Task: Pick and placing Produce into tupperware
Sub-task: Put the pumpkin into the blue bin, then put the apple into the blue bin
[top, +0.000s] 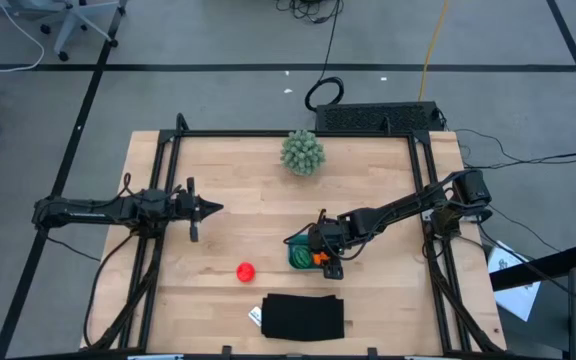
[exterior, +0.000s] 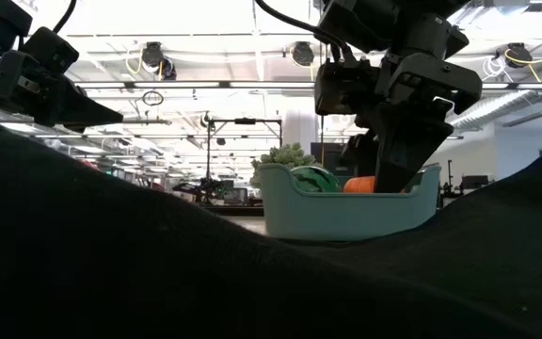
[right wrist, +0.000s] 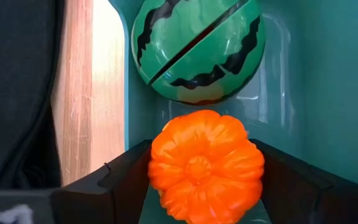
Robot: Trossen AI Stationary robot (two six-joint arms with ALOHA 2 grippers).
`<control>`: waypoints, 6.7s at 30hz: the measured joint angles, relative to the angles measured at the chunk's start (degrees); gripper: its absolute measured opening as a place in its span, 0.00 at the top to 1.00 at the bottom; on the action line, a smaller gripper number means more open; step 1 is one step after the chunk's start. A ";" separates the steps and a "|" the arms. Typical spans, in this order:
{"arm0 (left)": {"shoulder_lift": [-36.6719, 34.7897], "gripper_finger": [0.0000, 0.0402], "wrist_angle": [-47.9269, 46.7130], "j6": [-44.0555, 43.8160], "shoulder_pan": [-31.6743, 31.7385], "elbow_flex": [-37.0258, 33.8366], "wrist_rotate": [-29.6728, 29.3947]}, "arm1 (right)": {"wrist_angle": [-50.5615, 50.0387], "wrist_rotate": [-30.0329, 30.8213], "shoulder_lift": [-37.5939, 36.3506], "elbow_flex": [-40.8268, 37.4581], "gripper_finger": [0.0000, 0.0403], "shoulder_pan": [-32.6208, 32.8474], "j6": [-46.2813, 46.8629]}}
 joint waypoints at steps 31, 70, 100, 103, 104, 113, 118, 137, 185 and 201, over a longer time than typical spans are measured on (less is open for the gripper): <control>0.02 0.99 0.00 0.15 -0.01 0.00 -0.02 | -5.60 2.40 -6.37 2.01 0.32 -0.46 2.17; 0.00 0.99 0.07 0.29 0.00 0.00 -0.08 | -19.09 9.70 -20.32 14.95 1.00 -9.96 -9.20; 0.00 0.99 0.03 0.46 0.00 0.00 -1.01 | -0.68 13.76 -63.30 -14.89 1.00 -15.08 -7.85; 0.00 0.99 0.04 0.55 0.00 0.00 -1.05 | 3.17 13.75 -68.01 -20.29 1.00 -15.10 -7.34; 0.00 0.99 0.04 0.55 -0.02 0.00 -1.05 | 3.62 13.75 -69.51 -21.67 1.00 -15.10 -6.98; 0.00 0.99 0.04 0.61 -0.01 0.00 -1.09 | 10.64 13.84 -79.49 -31.41 1.00 -15.10 -6.02; 0.00 0.99 0.04 0.61 0.00 0.00 -1.11 | 16.23 13.66 -82.23 -37.52 1.00 -15.10 -6.40; 0.00 0.99 0.04 0.61 -0.01 0.00 -1.16 | 24.60 10.62 -90.32 -47.03 1.00 -15.07 -9.01; 0.00 0.99 1.15 -1.14 0.00 -0.17 0.08 | 34.46 10.51 -94.82 -58.62 1.00 -14.97 -9.45; 6.31 0.99 18.05 -3.26 -3.11 1.01 5.81 | 34.53 10.52 -94.82 -58.72 1.00 -14.95 -9.45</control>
